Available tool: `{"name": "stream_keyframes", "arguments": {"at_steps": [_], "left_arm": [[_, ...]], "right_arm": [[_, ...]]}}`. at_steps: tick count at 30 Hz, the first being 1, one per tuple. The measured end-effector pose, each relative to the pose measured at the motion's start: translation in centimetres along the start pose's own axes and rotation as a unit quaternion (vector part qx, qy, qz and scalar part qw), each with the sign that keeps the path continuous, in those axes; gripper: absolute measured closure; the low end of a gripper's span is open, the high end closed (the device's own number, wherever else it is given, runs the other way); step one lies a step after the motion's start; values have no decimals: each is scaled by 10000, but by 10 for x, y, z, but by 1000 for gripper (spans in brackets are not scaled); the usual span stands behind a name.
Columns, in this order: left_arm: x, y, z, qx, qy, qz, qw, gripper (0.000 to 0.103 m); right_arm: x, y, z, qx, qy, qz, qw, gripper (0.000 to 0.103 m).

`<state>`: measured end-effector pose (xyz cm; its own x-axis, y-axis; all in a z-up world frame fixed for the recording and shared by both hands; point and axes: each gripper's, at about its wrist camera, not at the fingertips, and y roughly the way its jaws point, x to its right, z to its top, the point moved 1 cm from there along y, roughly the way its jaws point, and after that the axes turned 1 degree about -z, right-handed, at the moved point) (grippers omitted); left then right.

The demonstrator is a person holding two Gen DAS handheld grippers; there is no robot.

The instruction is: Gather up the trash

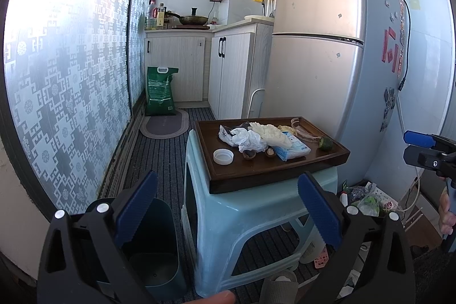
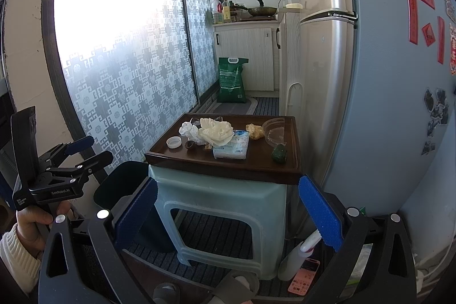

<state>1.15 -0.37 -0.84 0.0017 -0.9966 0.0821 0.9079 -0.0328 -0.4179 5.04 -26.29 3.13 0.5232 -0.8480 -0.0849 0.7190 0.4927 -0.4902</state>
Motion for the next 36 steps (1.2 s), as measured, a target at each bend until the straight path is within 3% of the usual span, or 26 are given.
{"name": "stream_keyframes", "arguments": {"at_steps": [17, 21, 24, 32, 36], "left_arm": [[-2, -2, 2, 15, 67, -36, 10000, 3], [-9, 1, 5, -34, -27, -348, 9994, 4], [-11, 10, 13, -35, 136, -245, 9996, 6], [-10, 62, 37, -263, 403, -516, 9975, 33], [-7, 83, 37, -426, 477, -691, 9956, 52]], "right_arm": [[-5, 5, -12, -67, -199, -61, 9998, 3], [3, 10, -3, -167, 3, 118, 9998, 3], [1, 17, 7, -196, -114, 126, 9997, 5], [11, 66, 31, -385, -102, 245, 9989, 25], [17, 91, 37, -524, -93, 313, 9981, 35]]}}
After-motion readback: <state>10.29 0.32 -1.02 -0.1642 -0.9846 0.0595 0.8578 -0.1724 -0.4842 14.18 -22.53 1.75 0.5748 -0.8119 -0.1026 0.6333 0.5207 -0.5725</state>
